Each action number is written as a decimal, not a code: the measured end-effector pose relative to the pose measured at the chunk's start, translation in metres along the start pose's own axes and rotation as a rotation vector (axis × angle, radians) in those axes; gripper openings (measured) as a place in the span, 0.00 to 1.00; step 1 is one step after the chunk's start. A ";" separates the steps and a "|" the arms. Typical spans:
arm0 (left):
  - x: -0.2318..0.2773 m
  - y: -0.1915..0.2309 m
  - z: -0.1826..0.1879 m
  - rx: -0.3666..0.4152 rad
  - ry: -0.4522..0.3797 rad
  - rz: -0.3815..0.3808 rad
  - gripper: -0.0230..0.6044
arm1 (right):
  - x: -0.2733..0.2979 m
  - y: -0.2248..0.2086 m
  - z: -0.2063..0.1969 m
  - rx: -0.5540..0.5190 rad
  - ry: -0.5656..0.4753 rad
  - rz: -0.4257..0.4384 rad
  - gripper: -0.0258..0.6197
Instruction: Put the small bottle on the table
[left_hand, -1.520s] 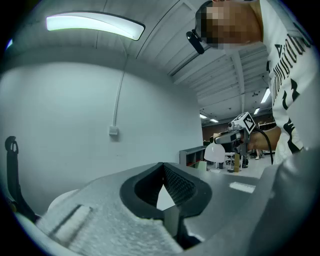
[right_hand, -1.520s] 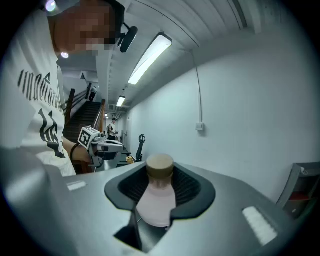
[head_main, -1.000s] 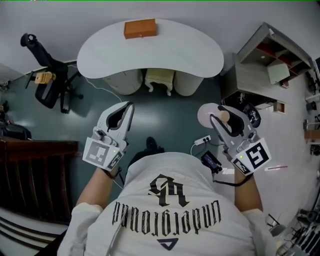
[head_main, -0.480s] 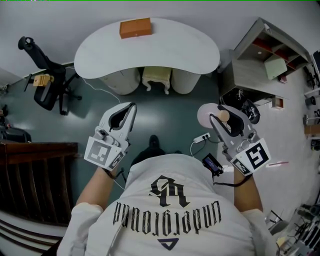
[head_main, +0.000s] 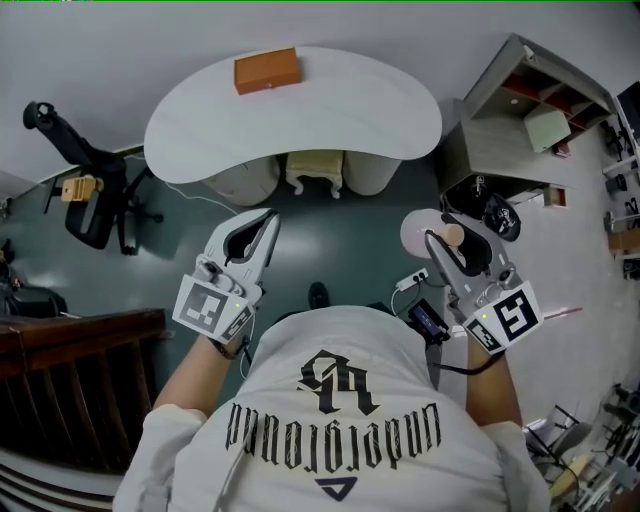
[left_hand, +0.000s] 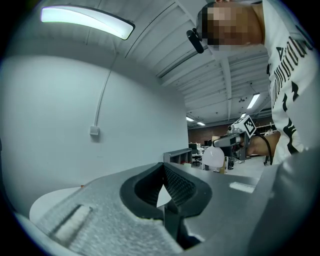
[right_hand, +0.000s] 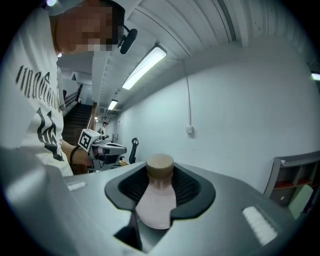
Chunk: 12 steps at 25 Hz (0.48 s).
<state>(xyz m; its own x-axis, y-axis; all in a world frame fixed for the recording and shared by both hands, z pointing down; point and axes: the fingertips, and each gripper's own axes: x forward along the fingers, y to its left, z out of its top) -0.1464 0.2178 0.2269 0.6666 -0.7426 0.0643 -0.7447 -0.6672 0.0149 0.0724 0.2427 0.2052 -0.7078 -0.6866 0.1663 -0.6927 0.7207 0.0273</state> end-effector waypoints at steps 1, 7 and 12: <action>0.001 0.005 0.000 0.000 -0.002 -0.007 0.05 | 0.004 0.000 0.001 0.001 -0.002 -0.009 0.25; 0.014 0.025 -0.003 -0.004 0.006 -0.043 0.05 | 0.021 -0.010 0.004 0.012 -0.001 -0.049 0.25; 0.033 0.031 -0.008 -0.011 0.015 -0.049 0.05 | 0.025 -0.029 -0.001 0.018 -0.001 -0.060 0.25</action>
<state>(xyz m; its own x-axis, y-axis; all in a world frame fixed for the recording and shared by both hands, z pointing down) -0.1482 0.1728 0.2378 0.7015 -0.7084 0.0784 -0.7119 -0.7017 0.0296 0.0752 0.2045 0.2096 -0.6652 -0.7285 0.1636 -0.7361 0.6766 0.0194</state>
